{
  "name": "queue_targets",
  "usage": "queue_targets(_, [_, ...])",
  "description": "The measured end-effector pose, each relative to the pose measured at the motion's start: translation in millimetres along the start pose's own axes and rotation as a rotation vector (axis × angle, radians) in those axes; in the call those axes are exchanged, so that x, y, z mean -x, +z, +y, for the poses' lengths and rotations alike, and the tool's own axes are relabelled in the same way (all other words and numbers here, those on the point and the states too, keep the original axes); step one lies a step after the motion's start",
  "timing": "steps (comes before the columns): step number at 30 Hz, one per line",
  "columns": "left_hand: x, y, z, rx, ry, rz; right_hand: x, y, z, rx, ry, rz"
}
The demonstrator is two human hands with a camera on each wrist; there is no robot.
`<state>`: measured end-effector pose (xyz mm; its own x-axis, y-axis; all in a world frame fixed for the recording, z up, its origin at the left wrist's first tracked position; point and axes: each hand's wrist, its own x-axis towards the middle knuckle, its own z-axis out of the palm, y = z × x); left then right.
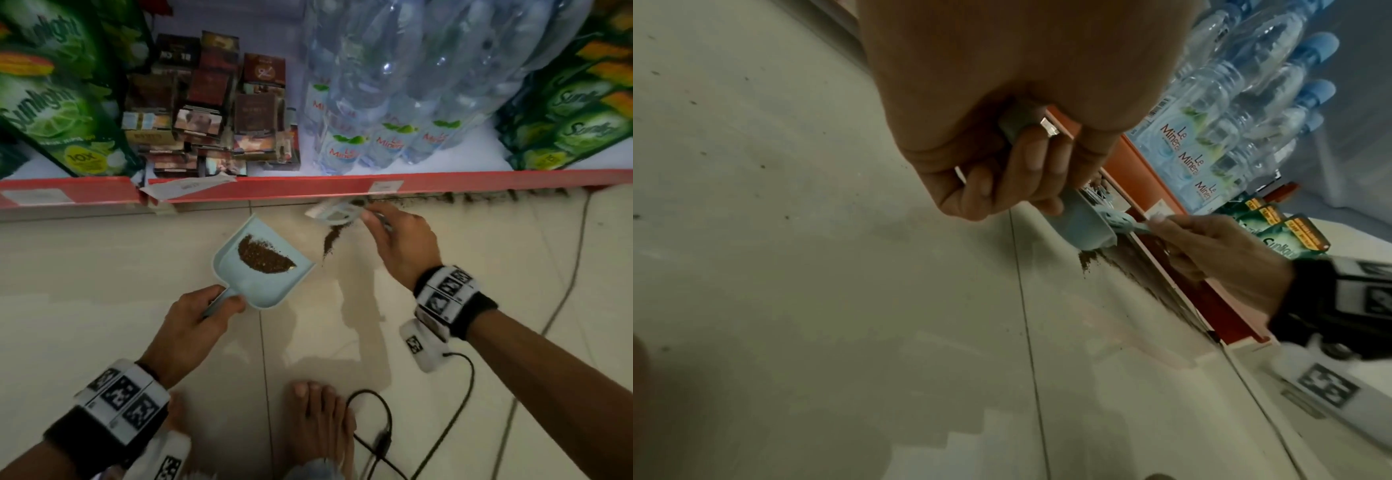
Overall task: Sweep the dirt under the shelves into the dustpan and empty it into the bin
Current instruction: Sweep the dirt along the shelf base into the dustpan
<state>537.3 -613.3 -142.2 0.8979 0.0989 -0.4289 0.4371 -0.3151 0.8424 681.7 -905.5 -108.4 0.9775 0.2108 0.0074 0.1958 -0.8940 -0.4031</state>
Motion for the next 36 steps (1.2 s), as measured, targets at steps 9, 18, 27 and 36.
queue_targets(9, [-15, 9, 0, -0.007, 0.005, -0.049, 8, 18, 9, 0.289, 0.045, -0.130])
queue_targets(18, [-10, 8, 0, -0.010, -0.001, -0.028, -10, 24, 14, 0.166, 0.132, 0.122])
queue_targets(27, [-7, 2, -1, -0.034, -0.020, 0.001, 13, -3, 17, 0.324, 0.099, 0.035])
queue_targets(36, [-9, 9, 3, -0.085, -0.018, -0.031, -17, 22, -21, 0.222, -0.016, 0.064])
